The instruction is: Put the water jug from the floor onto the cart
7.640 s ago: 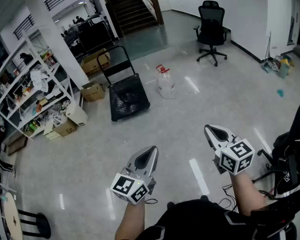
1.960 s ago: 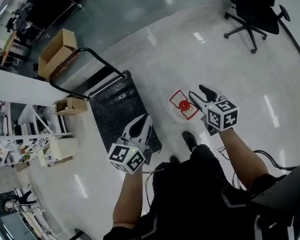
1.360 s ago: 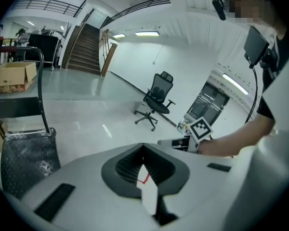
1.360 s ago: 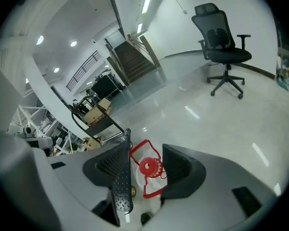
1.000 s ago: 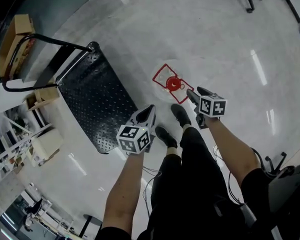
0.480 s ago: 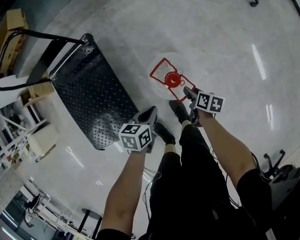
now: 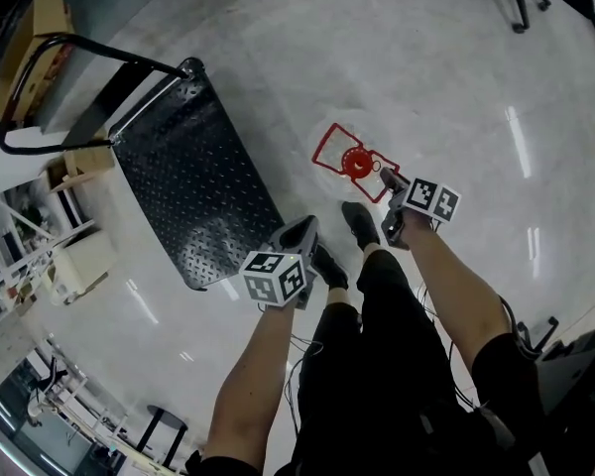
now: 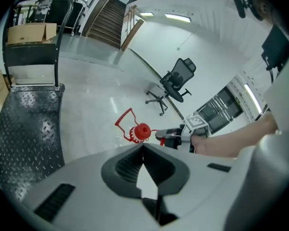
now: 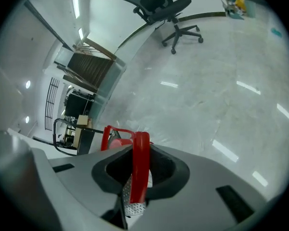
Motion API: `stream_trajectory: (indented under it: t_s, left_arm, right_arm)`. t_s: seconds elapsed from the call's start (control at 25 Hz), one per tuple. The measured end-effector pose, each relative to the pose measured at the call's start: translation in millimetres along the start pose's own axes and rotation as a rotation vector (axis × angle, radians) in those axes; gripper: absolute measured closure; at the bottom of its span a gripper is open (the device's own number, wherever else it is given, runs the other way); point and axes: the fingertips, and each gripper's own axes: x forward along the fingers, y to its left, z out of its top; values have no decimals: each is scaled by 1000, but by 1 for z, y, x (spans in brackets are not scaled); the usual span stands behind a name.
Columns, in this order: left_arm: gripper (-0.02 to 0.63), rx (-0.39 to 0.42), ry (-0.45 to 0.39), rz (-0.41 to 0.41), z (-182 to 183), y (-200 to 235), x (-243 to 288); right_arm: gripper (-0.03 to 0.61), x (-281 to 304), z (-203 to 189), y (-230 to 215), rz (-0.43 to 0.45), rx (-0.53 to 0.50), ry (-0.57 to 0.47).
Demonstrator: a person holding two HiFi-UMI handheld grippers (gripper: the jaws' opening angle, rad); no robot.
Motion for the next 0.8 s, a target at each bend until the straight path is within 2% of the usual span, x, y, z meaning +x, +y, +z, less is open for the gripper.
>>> stream_trajectory:
  t_s: [0.2, 0.36, 0.44, 0.68, 0.8]
  left_arm:
    - [614, -17, -111, 20, 33, -8, -39]
    - [614, 53, -197, 53, 61, -15, -79]
    - [615, 62, -252, 72, 70, -18, -104]
    - [614, 20, -410, 151, 76, -12, -199]
    - [614, 31, -451, 209, 68, -12, -241]
  right_arm:
    - [508, -5, -4, 28, 10, -103, 73]
    - [508, -17, -9, 71, 58, -218, 125]
    - [508, -28, -10, 94, 82, -259, 140]
    - [506, -63, -21, 178, 146, -360, 179]
    - [506, -78, -30, 221, 174, -432, 200]
